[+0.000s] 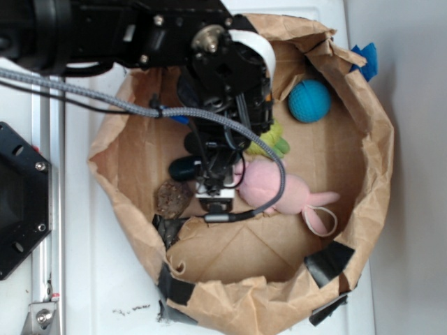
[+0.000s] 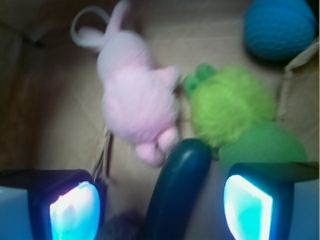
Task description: Grab the plastic pickle.
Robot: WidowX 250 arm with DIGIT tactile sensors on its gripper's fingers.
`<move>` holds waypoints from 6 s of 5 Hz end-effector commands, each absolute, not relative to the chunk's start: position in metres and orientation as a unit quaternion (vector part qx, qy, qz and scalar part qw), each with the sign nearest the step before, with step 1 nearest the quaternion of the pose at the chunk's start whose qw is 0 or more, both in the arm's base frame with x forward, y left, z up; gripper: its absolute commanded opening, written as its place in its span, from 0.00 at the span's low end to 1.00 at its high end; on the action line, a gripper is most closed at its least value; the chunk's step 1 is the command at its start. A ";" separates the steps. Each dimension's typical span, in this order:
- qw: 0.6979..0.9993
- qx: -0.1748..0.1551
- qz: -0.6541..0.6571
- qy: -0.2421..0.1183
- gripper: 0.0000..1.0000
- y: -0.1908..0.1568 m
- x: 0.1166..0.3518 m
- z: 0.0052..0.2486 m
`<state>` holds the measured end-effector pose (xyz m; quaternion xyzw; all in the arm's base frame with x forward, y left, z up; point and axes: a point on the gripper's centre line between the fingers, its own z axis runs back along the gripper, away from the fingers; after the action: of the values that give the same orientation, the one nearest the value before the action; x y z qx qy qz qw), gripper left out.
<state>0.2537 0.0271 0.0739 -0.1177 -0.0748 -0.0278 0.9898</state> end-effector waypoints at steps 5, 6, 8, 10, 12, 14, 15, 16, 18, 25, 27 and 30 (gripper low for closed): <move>0.992 -0.035 -0.012 -0.118 1.00 0.004 0.271 0.032; 0.993 -0.030 -0.018 -0.115 1.00 0.000 0.271 0.030; 0.993 -0.052 -0.023 -0.105 1.00 0.008 0.272 0.037; 0.993 -0.075 0.023 -0.090 1.00 0.022 0.265 0.045; 0.993 -0.079 0.010 -0.089 1.00 0.022 0.260 0.045; 0.994 -0.065 0.005 -0.087 1.00 0.018 0.261 0.041; 0.994 -0.054 0.002 -0.091 1.00 0.014 0.260 0.040; 0.995 -0.037 -0.008 -0.097 1.00 0.022 0.214 0.022; 0.995 -0.020 -0.016 -0.099 1.00 0.021 0.209 0.005; 0.976 -0.039 -0.201 -0.071 0.00 0.019 0.258 0.117; 0.966 -0.047 -0.250 -0.051 0.00 0.016 0.307 0.164; 0.955 -0.042 -0.288 -0.065 0.00 0.017 0.288 0.159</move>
<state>0.2854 0.0217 0.1437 -0.0554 -0.0368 -0.2884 0.9552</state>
